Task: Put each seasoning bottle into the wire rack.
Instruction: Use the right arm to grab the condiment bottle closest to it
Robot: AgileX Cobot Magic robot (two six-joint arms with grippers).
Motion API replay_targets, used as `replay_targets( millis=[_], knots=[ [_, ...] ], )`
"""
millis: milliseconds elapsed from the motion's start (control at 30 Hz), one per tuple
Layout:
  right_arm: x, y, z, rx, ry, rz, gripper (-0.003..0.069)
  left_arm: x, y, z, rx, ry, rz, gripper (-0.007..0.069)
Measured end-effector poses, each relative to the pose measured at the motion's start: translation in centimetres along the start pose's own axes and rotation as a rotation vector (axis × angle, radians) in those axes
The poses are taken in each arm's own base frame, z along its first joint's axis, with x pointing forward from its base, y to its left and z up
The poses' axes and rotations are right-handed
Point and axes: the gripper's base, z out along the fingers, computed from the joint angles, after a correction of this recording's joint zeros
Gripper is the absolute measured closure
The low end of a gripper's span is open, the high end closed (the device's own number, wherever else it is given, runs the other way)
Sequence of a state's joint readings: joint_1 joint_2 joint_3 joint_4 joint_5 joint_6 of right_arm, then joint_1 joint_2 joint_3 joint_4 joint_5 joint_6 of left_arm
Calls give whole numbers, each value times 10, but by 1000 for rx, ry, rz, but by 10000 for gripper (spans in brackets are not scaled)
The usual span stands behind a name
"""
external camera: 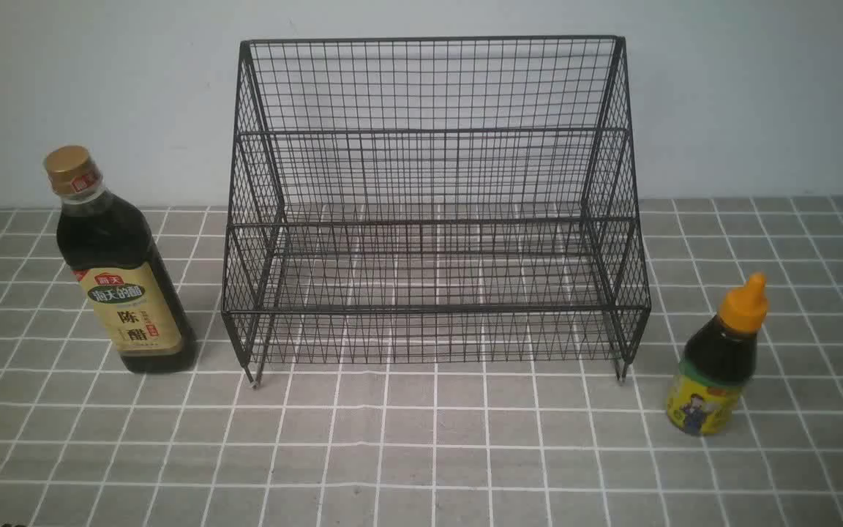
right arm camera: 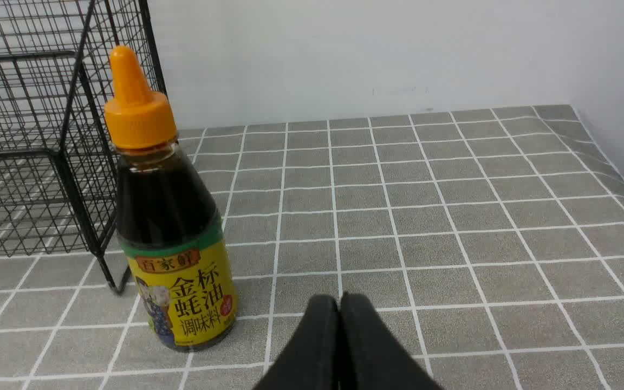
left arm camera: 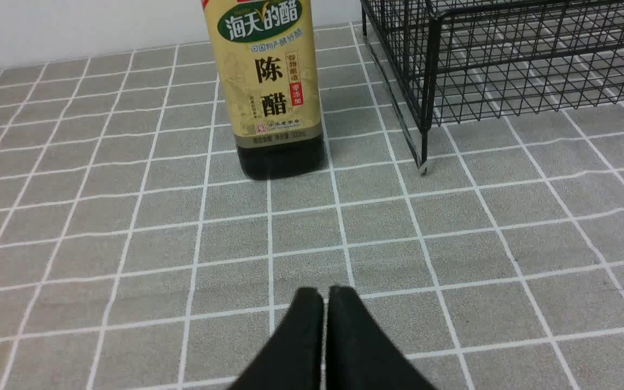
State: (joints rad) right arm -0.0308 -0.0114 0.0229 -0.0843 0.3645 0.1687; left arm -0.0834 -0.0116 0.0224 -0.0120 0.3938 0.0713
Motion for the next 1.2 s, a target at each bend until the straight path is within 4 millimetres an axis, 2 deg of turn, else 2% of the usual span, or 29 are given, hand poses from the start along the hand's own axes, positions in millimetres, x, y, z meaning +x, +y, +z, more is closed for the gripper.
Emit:
replay_targets(
  millis=[667,767,933,1200],
  knots=[
    [0,0,0,-1,-3,3,673,0,0,0,0,0,0,631],
    [-4,2,0,-25,-59,80,673,0,0,0,0,0,0,631],
    [-28,3,-5,-105,-316,415,673,0,0,0,0,0,0,631],
    [-36,1,-8,-118,-412,497,673,0,0,0,0,0,0,631]
  ],
)
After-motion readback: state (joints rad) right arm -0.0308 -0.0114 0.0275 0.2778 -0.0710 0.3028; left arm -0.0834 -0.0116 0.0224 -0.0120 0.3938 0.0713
